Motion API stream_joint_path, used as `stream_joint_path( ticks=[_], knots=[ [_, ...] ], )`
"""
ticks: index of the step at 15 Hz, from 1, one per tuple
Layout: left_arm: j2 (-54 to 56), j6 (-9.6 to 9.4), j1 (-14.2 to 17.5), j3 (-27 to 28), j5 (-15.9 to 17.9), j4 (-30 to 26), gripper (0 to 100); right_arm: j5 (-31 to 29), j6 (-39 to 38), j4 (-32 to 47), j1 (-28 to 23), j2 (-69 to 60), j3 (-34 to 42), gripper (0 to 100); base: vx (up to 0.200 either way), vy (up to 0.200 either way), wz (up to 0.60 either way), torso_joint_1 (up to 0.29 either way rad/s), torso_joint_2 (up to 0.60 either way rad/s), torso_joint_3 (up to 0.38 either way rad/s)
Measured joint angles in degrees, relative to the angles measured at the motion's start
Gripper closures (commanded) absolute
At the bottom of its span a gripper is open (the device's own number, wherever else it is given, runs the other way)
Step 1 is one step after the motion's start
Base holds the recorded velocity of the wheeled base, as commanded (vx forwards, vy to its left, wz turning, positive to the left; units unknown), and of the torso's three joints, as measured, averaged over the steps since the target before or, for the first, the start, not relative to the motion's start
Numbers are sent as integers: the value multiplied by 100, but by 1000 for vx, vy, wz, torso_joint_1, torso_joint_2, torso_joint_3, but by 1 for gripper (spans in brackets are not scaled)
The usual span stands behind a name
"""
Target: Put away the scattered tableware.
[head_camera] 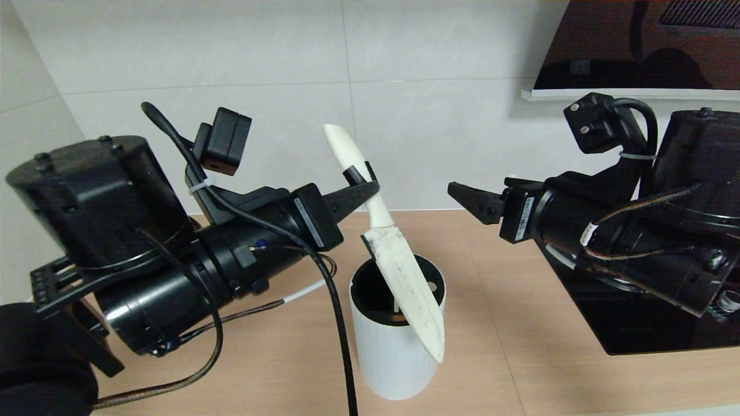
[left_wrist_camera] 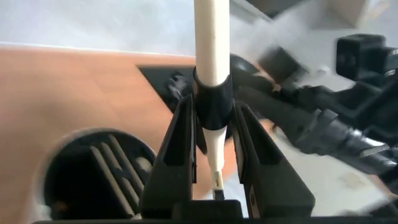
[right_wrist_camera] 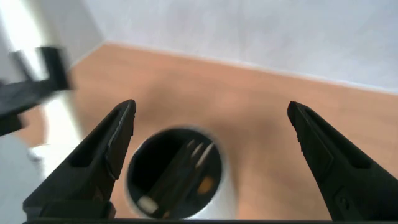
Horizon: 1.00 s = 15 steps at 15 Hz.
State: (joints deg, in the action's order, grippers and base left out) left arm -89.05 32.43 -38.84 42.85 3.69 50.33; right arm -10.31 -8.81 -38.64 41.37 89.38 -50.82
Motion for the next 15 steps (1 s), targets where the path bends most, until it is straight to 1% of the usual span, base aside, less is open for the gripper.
stream_joint_path(
  ticks=[1, 2, 3, 4, 6, 7, 8, 9, 10, 11, 12, 13, 15],
  knots=[
    [41, -88, -2, 183, -347, -208, 100, 0, 1, 2, -39, -29, -11, 0, 0, 0, 0, 0, 0, 0],
    [63, -194, -2, 375, -763, -488, 100, 2, 4, 2, -63, -33, -13, 0, 0, 0, 0, 0, 0, 0],
    [74, -374, -24, 533, -1097, -751, 100, 2, 4, 2, -69, -29, -13, 0, 0, 0, 0, 0, 0, 0],
    [71, -580, -52, 649, -1390, -827, 100, 2, 6, 2, -72, -16, -16, 0, 0, 0, 0, 0, 0, 0],
    [24, -1224, -151, 781, -2244, -837, 100, -2, 6, 2, -83, 33, -16, 0, 0, 0, 0, 0, 0, 0],
    [-11, -1456, -232, 811, -2566, -805, 100, -2, 4, 0, -80, 48, -16, 0, 0, 0, 0, 0, 0, 0],
    [-41, -1708, -335, 825, -3046, -714, 100, -5, 4, 0, -80, 61, -13, 0, 0, 0, 0, 0, 0, 0],
    [-80, -2018, -451, 823, -3508, -628, 100, -5, 4, 2, -80, 67, -5, 0, 0, 0, 0, 0, 0, 0],
    [-141, -2194, -558, 800, -3783, -474, 100, -5, 4, 0, -76, 69, 2, 0, 0, 0, 0, 0, 0, 0],
    [-218, -2293, -655, 791, -3900, -206, 100, -2, 6, 0, -76, 72, 9, 0, 0, 0, 0, 0, 0, 0],
    [-310, -2453, -746, 770, -3939, 137, 100, -6, 11, 0, -80, 72, 13, 0, 0, 0, 0, 0, 0, 0],
    [-386, -2664, -812, 712, -3970, 378, 100, -6, 9, 0, -80, 74, 17, 0, 0, 0, 0, 0, 0, 0],
    [-522, -3332, -887, 456, -4045, 1157, 100, -5, 11, 0, -80, 89, 17, 0, 0, 0, 0, 0, 0, 0]
  ],
)
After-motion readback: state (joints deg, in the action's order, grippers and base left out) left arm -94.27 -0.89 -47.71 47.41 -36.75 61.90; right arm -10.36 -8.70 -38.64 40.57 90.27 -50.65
